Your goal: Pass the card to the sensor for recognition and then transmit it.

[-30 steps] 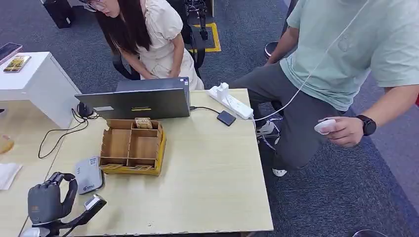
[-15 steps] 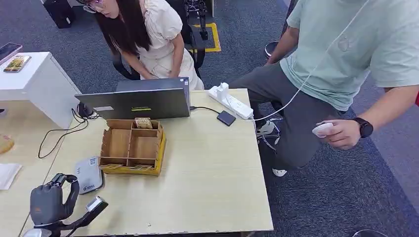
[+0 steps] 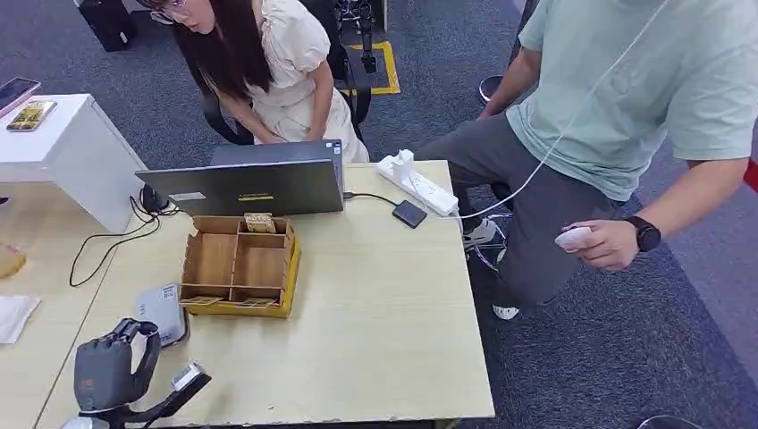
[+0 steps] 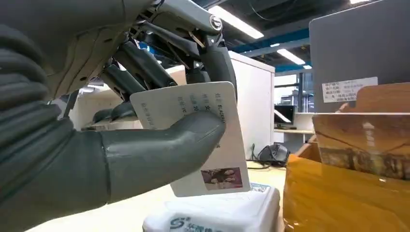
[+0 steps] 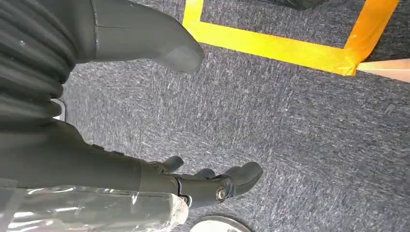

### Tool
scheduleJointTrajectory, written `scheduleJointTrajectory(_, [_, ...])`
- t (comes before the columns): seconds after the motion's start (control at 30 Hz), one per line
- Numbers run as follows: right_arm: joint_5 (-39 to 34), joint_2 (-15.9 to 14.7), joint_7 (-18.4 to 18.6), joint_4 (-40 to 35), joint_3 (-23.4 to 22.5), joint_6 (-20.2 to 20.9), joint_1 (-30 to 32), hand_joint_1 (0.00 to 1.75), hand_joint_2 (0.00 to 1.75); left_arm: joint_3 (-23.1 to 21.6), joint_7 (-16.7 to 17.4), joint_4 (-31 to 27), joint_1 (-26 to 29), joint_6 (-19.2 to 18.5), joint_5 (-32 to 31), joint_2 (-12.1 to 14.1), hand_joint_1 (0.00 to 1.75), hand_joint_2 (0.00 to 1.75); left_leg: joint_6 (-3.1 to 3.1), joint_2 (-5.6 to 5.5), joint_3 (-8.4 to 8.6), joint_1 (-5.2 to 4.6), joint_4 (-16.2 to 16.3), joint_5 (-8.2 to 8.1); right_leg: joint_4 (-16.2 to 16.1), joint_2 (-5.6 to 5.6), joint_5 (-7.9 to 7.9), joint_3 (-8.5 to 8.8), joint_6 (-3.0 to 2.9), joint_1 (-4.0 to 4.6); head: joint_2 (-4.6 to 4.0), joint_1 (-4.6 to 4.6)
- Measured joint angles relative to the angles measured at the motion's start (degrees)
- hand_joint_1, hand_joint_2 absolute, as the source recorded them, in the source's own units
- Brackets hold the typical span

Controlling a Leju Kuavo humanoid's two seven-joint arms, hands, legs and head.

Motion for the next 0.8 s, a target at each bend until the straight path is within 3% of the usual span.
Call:
scheduleJointTrajectory(0.3, [0.74, 0.07, -0.09, 0.00, -0.39, -0.07, -0.01, 0.00, 1.75, 1.60, -0.52, 1.99, 0.02, 0.00, -4.74, -2.52, 1.75, 1.75, 0.00, 0.00, 0.00, 0.00, 0.00, 0.00, 0.00, 0.00, -0.01, 0.00, 0.01, 0.00, 0.00, 0.02])
scheduleJointTrajectory(0.8, [1.00, 0.09, -0.13, 0.00, -0.72, -0.07, -0.02, 0.00, 1.75, 3.19, -0.55, 3.70, -0.84, 0.00, -5.57, -4.66, 1.75, 1.75, 0.04, 0.00, 0.03, -0.01, 0.00, -0.02, 0.00, -0.01, -0.01, 0.04, 0.01, 0.00, -0.02, 0.02])
